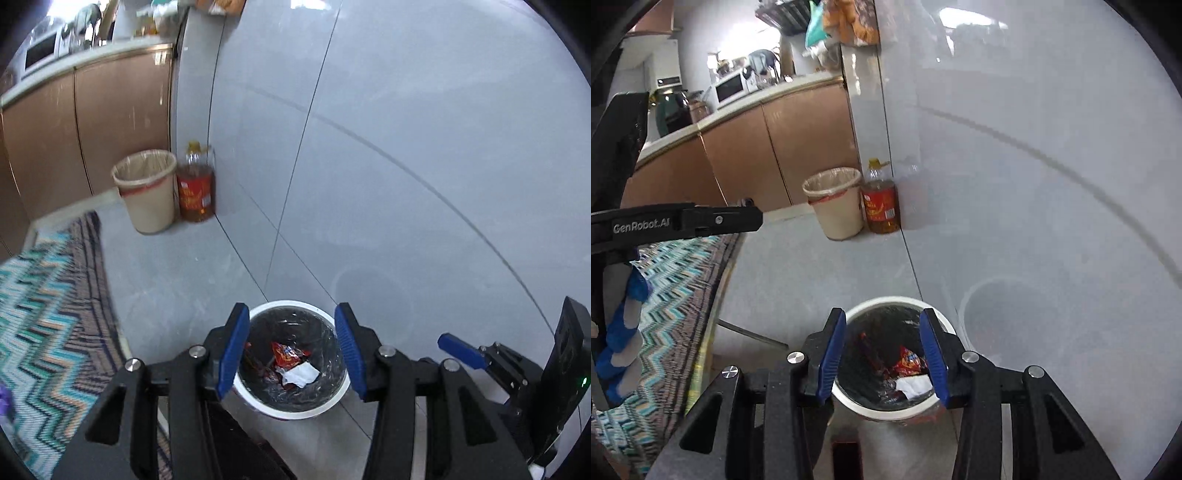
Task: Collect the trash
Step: 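Move both tools back from the bin toward the remaining trash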
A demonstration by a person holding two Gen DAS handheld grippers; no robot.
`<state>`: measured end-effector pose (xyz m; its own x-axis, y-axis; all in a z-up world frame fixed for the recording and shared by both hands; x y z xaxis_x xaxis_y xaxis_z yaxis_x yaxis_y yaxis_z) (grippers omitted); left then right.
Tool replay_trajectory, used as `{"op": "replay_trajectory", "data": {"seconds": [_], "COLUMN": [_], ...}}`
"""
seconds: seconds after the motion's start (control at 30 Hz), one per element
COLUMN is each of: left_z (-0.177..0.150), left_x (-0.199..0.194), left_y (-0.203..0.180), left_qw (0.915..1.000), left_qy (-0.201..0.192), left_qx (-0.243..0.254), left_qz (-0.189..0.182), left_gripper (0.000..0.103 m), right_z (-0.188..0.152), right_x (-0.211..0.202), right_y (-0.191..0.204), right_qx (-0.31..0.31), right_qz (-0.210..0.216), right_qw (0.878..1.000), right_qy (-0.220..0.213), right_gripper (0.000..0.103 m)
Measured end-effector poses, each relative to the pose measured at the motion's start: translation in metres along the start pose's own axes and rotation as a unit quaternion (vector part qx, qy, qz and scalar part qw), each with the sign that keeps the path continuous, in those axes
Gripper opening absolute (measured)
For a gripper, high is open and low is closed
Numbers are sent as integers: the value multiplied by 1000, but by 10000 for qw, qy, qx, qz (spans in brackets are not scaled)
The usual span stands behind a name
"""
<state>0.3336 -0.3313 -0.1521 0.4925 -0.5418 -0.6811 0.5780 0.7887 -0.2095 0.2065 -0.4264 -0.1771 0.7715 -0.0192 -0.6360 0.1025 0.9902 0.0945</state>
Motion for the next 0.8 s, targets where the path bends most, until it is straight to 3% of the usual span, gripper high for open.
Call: {"op": "replay_trajectory", "data": {"seconds": [0.33,0.8], "left_z": [-6,-46], "left_x": [-110,-263], "left_y": [21,40], "left_qw": [9980,9863], "left_qy": [-634,-1631], "left_qx": [-49,-12], "left_qz": [60,256], "left_gripper": [46,46], "right_z": [22,29], "right_x": [-69,-154], "right_y": [57,128], "right_qx": [-374,-878], "right_qz": [209,504], "right_qw": [9969,9856], "right_qy": [-654,-1355], "right_gripper": [41,45]}}
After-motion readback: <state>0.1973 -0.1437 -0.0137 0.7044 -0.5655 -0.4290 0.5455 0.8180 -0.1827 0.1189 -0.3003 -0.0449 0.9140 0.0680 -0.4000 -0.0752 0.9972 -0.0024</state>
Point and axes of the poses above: each gripper's, at about its wrist camera, not at the fingertips, and x roughly the way its jaws point, y to its left, z to its top, the point moved 5 cm from there along x, roughly the way its jaws point, and after that the axes turned 1 degree about x, right-handed, at the moved point
